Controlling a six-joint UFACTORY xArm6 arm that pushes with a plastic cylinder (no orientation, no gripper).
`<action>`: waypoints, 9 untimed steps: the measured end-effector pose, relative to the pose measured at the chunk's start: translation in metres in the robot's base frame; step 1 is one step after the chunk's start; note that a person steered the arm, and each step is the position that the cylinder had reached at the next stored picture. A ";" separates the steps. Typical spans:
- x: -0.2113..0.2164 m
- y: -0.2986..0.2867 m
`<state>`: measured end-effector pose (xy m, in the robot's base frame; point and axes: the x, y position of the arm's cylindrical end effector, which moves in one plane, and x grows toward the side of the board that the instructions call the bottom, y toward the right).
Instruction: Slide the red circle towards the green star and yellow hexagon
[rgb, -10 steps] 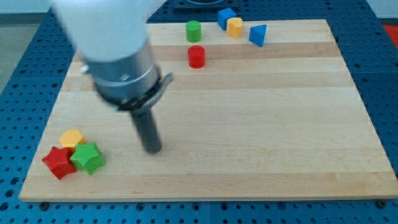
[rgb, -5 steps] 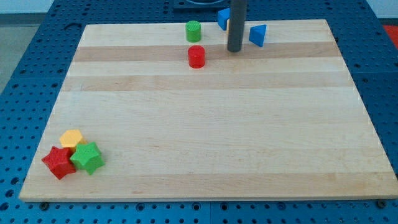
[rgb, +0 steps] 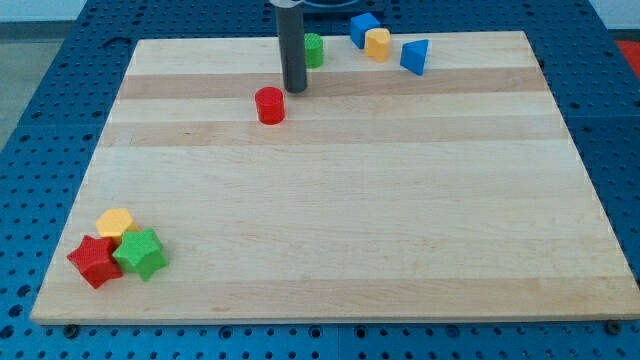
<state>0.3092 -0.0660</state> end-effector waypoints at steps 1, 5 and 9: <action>0.051 -0.026; 0.137 -0.057; 0.114 -0.059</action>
<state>0.4228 -0.1253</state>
